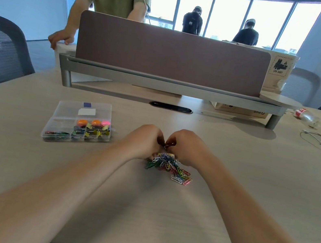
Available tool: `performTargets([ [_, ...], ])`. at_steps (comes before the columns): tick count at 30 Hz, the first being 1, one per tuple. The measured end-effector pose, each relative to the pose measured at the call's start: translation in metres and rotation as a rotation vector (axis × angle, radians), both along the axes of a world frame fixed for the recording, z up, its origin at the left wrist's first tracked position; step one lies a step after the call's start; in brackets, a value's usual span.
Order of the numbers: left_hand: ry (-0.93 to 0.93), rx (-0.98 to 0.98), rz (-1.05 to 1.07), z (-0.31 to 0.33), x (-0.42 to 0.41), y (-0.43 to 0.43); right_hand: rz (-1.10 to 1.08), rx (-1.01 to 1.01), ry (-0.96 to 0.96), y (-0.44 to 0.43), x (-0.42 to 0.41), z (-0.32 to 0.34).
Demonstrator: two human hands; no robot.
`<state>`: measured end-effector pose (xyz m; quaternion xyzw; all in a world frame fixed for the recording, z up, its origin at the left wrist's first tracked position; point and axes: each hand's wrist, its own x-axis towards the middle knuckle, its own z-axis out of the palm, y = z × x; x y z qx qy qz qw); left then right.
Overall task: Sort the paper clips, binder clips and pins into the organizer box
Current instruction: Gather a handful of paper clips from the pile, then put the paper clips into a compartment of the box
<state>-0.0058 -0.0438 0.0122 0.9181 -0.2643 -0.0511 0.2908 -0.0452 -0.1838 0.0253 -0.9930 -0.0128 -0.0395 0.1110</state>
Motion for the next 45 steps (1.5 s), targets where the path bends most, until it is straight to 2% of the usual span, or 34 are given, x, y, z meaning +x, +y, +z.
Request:
performTargets([
  [3,0.001,0.008,0.007,0.000,-0.001,0.002,0.002,0.019,0.017,0.000,0.000,-0.001],
  [12,-0.190,0.093,0.002,0.008,0.002,0.008,-0.024,0.100,0.040,-0.004,-0.004,0.007],
  [17,-0.115,-0.017,0.023,0.010,0.001,0.013,-0.029,0.124,0.040,-0.002,-0.001,0.009],
  [28,-0.022,-0.117,0.083,0.005,0.008,0.042,0.015,0.176,0.053,0.013,0.013,0.012],
  [39,-0.066,-0.142,0.287,0.027,0.033,0.153,0.210,0.176,0.064,0.113,0.070,0.038],
  [45,-0.093,-0.058,0.388,0.030,0.049,0.220,0.308,0.196,0.072,0.182,0.100,0.035],
])
